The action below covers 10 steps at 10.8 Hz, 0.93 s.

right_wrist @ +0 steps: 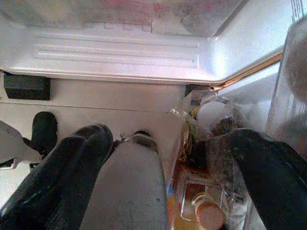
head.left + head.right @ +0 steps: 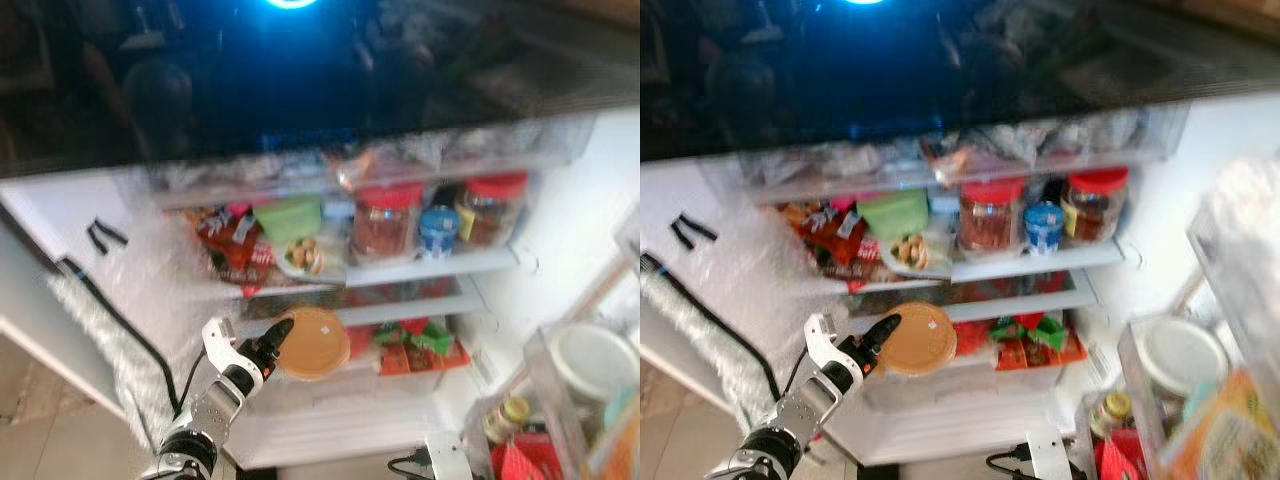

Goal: Restocking fridge

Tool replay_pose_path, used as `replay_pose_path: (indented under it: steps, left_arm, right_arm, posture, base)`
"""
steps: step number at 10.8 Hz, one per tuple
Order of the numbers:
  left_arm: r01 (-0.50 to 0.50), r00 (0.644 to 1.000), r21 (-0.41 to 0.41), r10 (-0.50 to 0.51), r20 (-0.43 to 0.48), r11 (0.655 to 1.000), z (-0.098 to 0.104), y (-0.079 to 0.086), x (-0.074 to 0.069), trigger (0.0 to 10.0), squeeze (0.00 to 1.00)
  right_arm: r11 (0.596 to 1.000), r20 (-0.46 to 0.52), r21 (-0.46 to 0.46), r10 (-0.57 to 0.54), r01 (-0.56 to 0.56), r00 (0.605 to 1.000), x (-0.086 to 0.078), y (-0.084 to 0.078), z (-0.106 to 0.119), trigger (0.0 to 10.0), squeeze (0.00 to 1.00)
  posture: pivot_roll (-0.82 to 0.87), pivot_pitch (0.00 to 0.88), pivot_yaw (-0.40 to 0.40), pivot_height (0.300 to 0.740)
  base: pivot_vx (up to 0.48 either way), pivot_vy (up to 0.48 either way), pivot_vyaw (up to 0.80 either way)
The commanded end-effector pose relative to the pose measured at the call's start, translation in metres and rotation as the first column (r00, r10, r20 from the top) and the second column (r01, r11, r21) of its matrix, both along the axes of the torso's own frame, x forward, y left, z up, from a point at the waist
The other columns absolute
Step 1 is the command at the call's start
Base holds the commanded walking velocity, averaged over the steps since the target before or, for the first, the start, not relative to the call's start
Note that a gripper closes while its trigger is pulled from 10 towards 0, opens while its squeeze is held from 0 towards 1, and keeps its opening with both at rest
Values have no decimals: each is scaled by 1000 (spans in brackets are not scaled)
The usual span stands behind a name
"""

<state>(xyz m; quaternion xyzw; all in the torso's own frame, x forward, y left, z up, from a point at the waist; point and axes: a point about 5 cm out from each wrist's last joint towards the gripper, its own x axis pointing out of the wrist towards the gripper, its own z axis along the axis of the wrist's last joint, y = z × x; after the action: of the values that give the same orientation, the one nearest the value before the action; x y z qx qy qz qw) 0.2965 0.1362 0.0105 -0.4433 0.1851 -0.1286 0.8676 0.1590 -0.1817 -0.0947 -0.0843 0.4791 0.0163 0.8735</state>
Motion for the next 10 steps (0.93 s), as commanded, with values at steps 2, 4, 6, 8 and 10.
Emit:
replay_pose_path:
  steps: [2,4,6,8,10]
  left_arm:
    - [4,1000,7,-4,1,1000,2,0,2,10000,0]
    - [11,1000,8,-11,1,1000,2,-3,3,10000,0]
    - [16,1000,3,-16,8,1000,4,-6,5,10000,0]
    - [18,1000,7,-18,8,1000,4,-6,5,10000,0]
    - [12,1000,5,-13,8,1000,4,-5,6,10000,0]
  right_arm:
    - [1000,-2,11,-6,7,1000,-2,2,-1,10000,0]
    - [1000,-2,11,-5,5,1000,-2,2,-1,10000,0]
    - [1000,-5,10,-4,4,1000,-2,2,-1,10000,0]
    - [1000,5,9,-3,3,1000,-1,2,0,10000,0]
    - [1000,5,11,-4,4,1000,-1,2,0,10000,0]
  posture:
    - [-62,0,65,676]
    - [-64,0,66,676]
    - [-66,0,67,647]
    - [-63,0,65,638]
    - [-66,0,65,638]
  base:
    - [0,0,0]
    - [0,0,0]
    - [0,0,0]
    - [0,0,0]
    - [0,0,0]
